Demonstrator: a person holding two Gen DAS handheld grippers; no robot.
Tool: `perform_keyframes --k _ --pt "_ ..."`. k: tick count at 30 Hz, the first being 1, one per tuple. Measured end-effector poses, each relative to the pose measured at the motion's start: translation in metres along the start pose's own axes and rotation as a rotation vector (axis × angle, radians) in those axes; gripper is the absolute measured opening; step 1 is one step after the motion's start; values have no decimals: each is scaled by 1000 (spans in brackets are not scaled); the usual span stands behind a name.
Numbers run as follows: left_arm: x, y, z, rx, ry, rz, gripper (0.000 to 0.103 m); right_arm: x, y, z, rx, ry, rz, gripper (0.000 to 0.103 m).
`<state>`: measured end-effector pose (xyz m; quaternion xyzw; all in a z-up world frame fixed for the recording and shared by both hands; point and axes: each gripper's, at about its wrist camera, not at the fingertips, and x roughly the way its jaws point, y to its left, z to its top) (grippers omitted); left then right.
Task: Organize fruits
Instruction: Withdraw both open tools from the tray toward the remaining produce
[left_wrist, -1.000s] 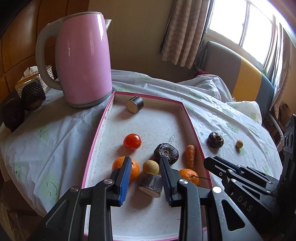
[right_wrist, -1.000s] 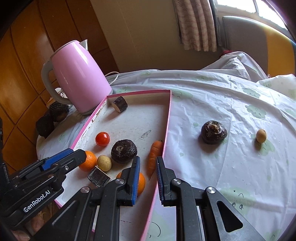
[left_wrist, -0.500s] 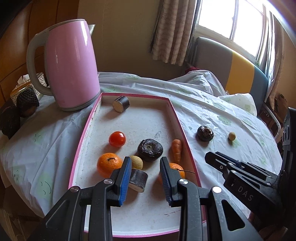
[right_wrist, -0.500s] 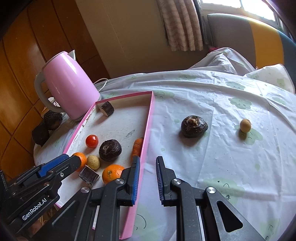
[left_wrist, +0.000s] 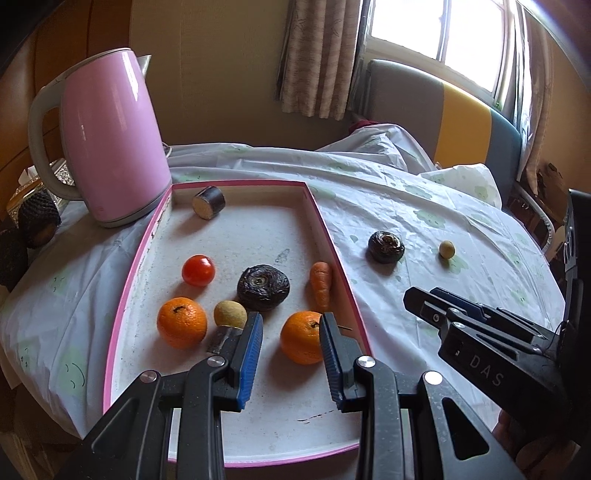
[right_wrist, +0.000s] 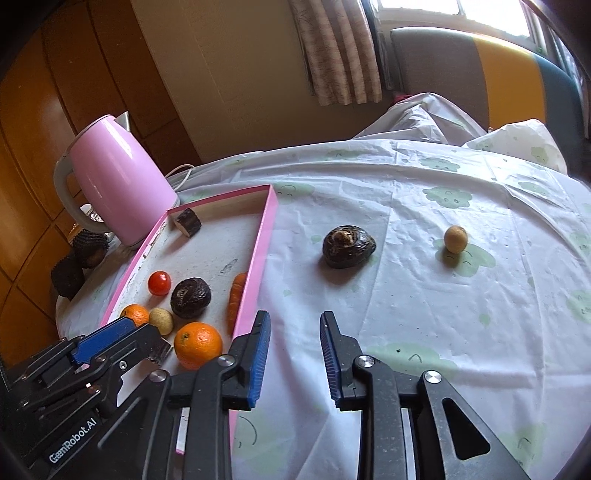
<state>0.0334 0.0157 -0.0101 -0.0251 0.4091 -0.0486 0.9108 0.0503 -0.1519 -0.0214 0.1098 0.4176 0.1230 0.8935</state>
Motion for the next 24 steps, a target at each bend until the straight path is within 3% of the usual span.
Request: perform_keyframes --k 10,16,19,24 --pt "5 -12 1 36 7 -13 32 -4 -23 -2 35 -8 -49 31" --pt "10 -21 2 58 17 -24 32 -4 -39 -2 57 -16 -91 40" --pt "13 -26 3 69 25 -31 32 -5 -49 -2 72 -21 -111 50" --pt "19 -34 6 90 40 -52 32 -4 -65 1 87 -23 -136 51"
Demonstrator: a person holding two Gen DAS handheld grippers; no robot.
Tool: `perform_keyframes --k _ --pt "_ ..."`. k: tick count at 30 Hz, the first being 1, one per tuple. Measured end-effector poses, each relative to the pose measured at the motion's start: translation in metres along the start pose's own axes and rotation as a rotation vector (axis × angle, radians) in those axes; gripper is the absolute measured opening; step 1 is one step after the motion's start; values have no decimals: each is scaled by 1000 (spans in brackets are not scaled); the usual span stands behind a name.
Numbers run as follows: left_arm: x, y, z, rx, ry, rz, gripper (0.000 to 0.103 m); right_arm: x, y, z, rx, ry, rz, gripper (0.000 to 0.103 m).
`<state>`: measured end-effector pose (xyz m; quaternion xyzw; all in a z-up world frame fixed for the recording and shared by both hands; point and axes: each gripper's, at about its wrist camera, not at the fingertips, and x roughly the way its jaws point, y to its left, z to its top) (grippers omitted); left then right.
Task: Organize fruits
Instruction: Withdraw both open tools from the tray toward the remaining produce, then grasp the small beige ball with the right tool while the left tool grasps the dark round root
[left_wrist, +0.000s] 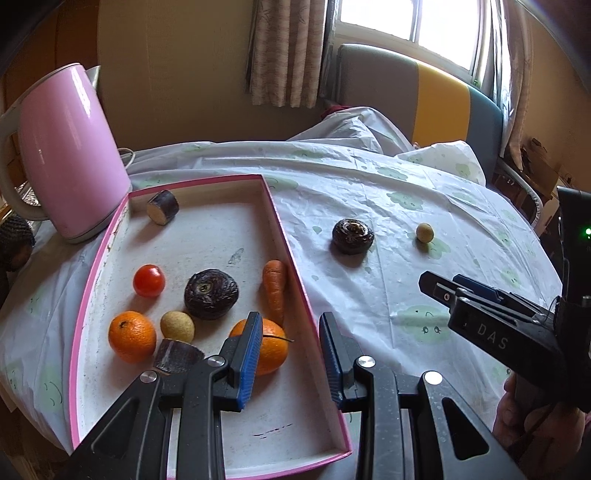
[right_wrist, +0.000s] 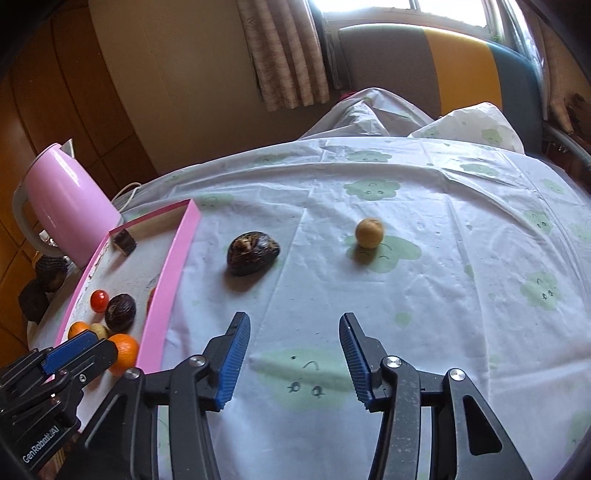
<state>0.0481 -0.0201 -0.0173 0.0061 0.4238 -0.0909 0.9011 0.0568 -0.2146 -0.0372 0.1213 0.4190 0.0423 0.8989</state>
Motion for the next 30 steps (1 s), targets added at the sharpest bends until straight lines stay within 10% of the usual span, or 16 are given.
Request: perform_keyframes --k 30 --pt "40 -31 45 27 66 -149 32 83 -42 69 -17 51 -129 43"
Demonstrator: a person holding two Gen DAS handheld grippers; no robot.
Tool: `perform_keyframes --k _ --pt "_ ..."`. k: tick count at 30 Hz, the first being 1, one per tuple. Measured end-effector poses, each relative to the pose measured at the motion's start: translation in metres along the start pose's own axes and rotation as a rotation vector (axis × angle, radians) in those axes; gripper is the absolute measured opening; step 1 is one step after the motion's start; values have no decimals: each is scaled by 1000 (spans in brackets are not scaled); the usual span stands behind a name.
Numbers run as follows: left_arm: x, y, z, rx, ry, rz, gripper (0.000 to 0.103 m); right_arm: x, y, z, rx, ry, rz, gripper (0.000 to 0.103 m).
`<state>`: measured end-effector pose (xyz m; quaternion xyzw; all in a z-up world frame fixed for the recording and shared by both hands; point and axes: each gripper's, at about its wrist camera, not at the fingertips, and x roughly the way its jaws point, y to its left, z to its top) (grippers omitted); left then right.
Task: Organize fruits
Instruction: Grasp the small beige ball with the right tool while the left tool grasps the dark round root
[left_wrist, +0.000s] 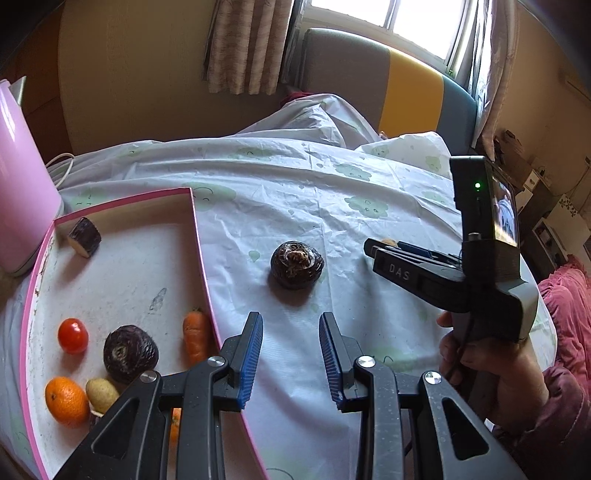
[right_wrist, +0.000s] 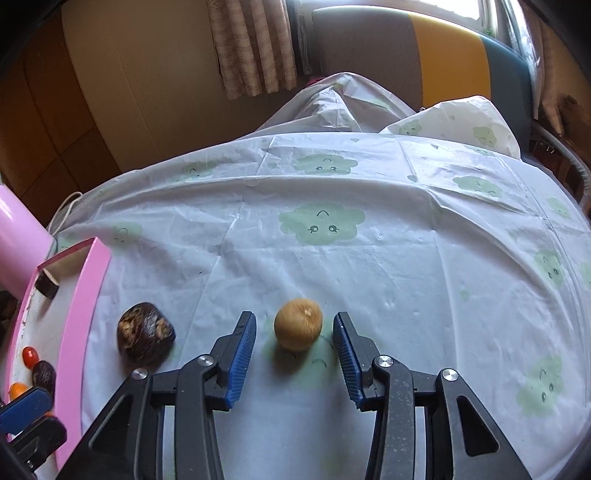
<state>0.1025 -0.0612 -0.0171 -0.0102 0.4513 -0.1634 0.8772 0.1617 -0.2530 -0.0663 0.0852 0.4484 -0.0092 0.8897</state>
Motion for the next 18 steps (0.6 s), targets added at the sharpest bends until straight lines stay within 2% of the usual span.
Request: perform_keyframes --k 2,6,14,18 --pt "4 0 3 1 5 -5 32 3 3 2 -32 5 -11 26" --pt "11 -1 6 -1 17 -19 32 -2 1 -1 -47 9 -1 26" --pt "26 -10 20 14 36 -43 32 -20 -20 -18 3 15 4 26" --pt "39 -11 29 -4 60 -30 39 -26 -24 -27 -11 10 -9 26"
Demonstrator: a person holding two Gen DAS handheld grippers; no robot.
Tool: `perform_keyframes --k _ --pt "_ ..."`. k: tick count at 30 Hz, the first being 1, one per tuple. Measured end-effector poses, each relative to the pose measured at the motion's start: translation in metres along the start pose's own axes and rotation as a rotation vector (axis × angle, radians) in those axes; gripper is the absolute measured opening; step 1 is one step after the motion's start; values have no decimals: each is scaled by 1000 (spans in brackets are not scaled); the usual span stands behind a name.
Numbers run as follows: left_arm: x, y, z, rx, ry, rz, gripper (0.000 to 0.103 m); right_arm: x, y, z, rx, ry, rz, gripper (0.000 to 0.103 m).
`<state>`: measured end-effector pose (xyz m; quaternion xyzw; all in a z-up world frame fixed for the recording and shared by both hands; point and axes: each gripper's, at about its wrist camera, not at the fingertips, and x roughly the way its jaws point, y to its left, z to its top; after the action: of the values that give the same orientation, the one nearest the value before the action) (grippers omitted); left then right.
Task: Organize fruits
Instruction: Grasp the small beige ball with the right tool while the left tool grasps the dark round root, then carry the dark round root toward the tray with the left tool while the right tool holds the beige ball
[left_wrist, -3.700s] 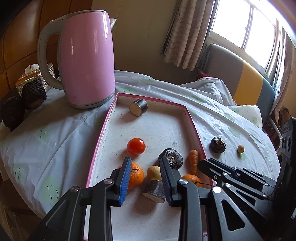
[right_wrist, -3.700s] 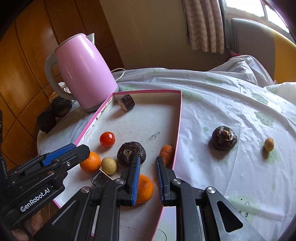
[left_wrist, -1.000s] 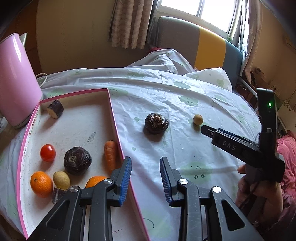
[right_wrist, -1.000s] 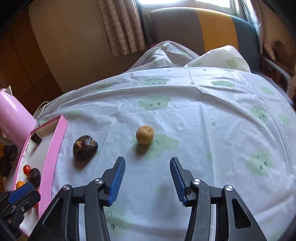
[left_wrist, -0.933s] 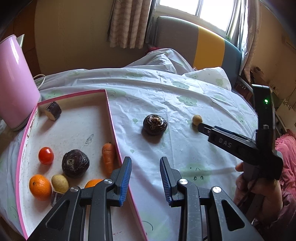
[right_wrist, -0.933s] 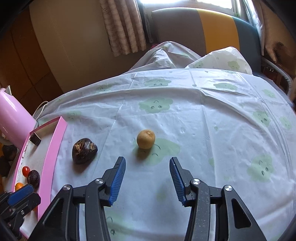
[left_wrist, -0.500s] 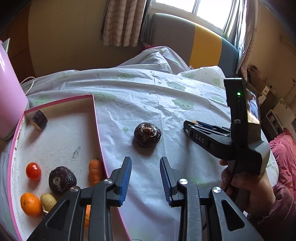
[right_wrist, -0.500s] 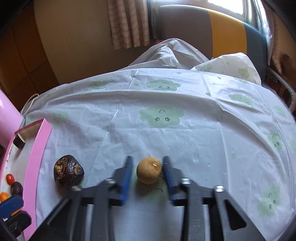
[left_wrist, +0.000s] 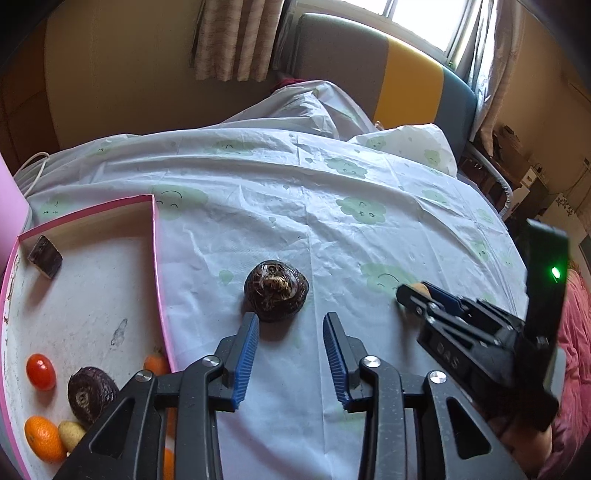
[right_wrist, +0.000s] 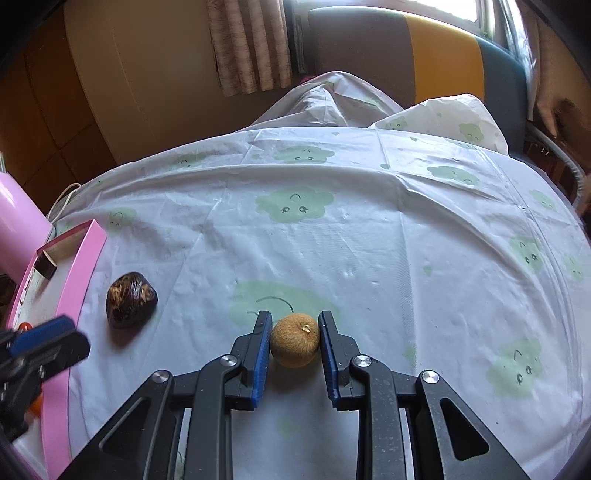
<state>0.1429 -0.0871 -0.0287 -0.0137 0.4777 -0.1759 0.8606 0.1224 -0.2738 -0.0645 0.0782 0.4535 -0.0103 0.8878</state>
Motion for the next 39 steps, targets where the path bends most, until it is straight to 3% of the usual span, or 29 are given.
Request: perform_keyframes --k 2,7,16,20,29,39 --pt "5 0 4 -5 7 1 40 -2 1 -3 -12 -8 -6 26" --pt "19 -2 15 0 24 21 59 -3 0 -5 -9 -22 -2 26" --pt "51 -2 21 -19 66 84 59 -3 -4 -6 18 -29 23 26" --pt "57 -6 21 9 57 135 52 -3 -5 -6 21 -30 27 26" --pt "40 -21 6 66 49 119 51 -7 -8 -9 29 -20 44 26" --pt "1 -52 -51 142 -13 74 51 -30 -22 -36 83 -3 119 26"
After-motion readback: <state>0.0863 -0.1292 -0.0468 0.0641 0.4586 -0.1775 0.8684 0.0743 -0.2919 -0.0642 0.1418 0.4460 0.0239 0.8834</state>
